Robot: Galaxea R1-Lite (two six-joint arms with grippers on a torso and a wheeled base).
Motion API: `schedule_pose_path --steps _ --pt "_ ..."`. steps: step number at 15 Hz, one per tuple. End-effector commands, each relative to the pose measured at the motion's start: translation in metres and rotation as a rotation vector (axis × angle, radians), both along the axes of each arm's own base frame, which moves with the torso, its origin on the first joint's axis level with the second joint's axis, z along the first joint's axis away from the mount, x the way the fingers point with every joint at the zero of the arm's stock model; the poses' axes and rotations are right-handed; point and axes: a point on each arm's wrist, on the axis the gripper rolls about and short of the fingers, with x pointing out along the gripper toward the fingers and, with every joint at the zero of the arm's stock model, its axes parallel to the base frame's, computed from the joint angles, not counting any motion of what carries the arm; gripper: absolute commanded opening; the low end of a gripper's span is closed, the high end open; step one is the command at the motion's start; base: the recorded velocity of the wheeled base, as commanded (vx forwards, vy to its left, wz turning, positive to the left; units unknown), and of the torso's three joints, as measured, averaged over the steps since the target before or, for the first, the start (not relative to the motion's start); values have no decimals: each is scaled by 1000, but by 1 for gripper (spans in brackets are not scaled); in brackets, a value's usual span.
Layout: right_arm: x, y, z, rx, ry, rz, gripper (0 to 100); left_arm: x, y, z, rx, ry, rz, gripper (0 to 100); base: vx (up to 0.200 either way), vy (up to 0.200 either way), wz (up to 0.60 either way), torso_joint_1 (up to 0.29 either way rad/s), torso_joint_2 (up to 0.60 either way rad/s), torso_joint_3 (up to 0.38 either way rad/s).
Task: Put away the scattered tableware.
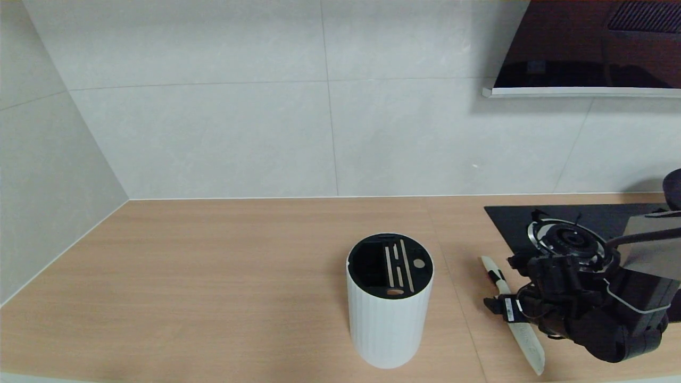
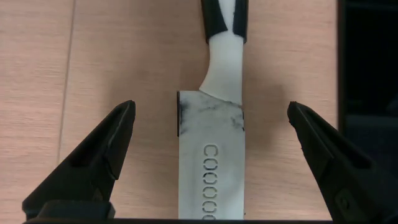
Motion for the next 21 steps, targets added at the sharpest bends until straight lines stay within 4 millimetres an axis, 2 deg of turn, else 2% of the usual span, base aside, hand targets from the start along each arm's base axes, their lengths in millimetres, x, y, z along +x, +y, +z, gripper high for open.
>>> schedule_pose_path --steps 1,9,10,19,21 --pt "0 0 -4 0 12 -2 100 0 0 0 0 1 1 100 0 0 0 0 0 0" --pt "2 0 -9 0 9 -3 100 0 0 0 0 1 1 100 0 0 0 0 0 0" --pt "1 0 -10 -1 12 -3 0 0 0 0 0 1 1 100 0 0 0 0 0 0" --pt "1 0 -8 0 9 -3 0 0 0 0 0 1 1 100 0 0 0 0 0 0" --pt "-1 0 3 6 -29 -3 0 0 0 0 1 1 1 100 0 0 0 0 0 0"
